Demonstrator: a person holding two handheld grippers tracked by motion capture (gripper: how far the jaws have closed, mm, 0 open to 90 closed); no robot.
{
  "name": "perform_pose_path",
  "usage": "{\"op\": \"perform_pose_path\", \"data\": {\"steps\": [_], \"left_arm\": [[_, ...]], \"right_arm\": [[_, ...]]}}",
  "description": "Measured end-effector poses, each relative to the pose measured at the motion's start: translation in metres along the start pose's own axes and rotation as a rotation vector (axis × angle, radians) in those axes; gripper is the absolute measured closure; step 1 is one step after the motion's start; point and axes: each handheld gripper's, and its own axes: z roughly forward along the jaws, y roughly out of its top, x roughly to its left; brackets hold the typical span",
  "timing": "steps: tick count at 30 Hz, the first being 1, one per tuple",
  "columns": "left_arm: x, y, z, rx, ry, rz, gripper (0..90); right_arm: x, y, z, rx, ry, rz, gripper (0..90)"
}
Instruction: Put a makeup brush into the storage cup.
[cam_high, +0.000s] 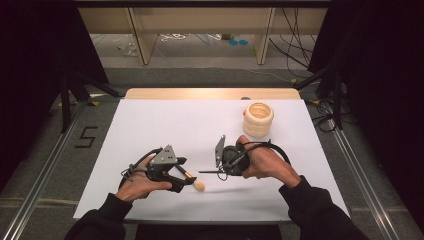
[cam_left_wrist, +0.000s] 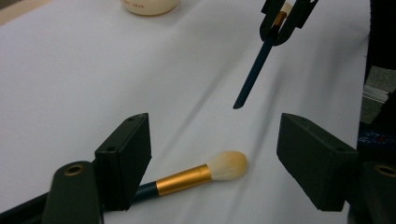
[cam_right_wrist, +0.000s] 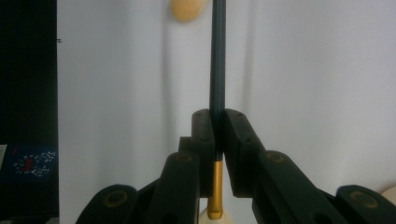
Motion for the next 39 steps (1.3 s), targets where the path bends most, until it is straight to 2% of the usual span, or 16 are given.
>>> {"op": "perform_pose_path", "data": {"steps": [4, 5, 7, 8, 9, 10, 13, 15, 17, 19, 20, 21, 29, 35, 38, 39], "left_arm": [[0.0, 0.004, 0.003, 0.056, -0.034, -0.009, 28.9], [0.0, 0.005, 0.004, 0.064, -0.045, -0.01, 29.7], [-0.001, 0.007, 0.005, 0.077, -0.061, -0.01, 31.8], [-0.001, 0.007, 0.007, 0.091, -0.075, -0.022, 32.4], [-0.001, 0.008, 0.008, 0.098, -0.091, -0.023, 32.9], [-0.001, 0.009, 0.008, 0.107, -0.092, -0.027, 33.6], [-0.002, 0.011, 0.012, 0.124, -0.116, -0.042, 36.0], [-0.002, 0.012, 0.014, 0.136, -0.134, -0.062, 37.5], [-0.003, 0.013, 0.015, 0.157, -0.146, -0.067, 38.7], [-0.003, 0.014, 0.017, 0.175, -0.169, -0.07, 40.3], [-0.003, 0.015, 0.018, 0.182, -0.17, -0.078, 41.4], [-0.004, 0.015, 0.019, 0.181, -0.174, -0.078, 42.3], [-0.004, 0.018, 0.026, 0.232, -0.236, -0.126, 50.8], [-0.004, 0.019, 0.031, 0.273, -0.28, -0.133, 56.7], [-0.001, 0.019, 0.031, 0.307, -0.306, -0.107, 59.2], [-0.003, 0.019, 0.032, 0.294, -0.311, -0.142, 59.8]], "right_arm": [[0.002, 0.004, 0.003, -0.015, 0.0, -0.043, 83.0], [0.0, 0.004, 0.003, -0.004, -0.008, -0.097, 83.0], [0.001, 0.006, 0.003, -0.008, -0.009, -0.11, 83.0], [0.005, 0.007, 0.002, 0.015, 0.006, -0.068, 83.0], [0.006, 0.008, 0.002, 0.013, 0.007, -0.071, 83.0], [0.01, 0.009, 0.003, -0.001, 0.026, -0.032, 83.0], [0.007, 0.011, 0.004, -0.01, 0.004, -0.116, 83.0], [0.013, 0.013, 0.003, -0.004, 0.025, -0.056, 83.0], [0.013, 0.014, 0.005, -0.024, 0.017, -0.099, 83.0], [0.016, 0.016, 0.004, -0.009, 0.026, -0.077, 83.0], [0.015, 0.017, 0.005, -0.027, 0.016, -0.109, 83.0], [0.018, 0.017, 0.004, -0.002, 0.027, -0.078, 83.0], [0.023, 0.021, 0.005, -0.011, 0.028, -0.108, 83.0], [0.027, 0.026, 0.006, -0.015, 0.028, -0.143, 83.0], [0.029, 0.027, 0.006, -0.024, 0.024, -0.159, 83.0], [0.029, 0.028, 0.006, -0.021, 0.017, -0.174, 83.0]]}}
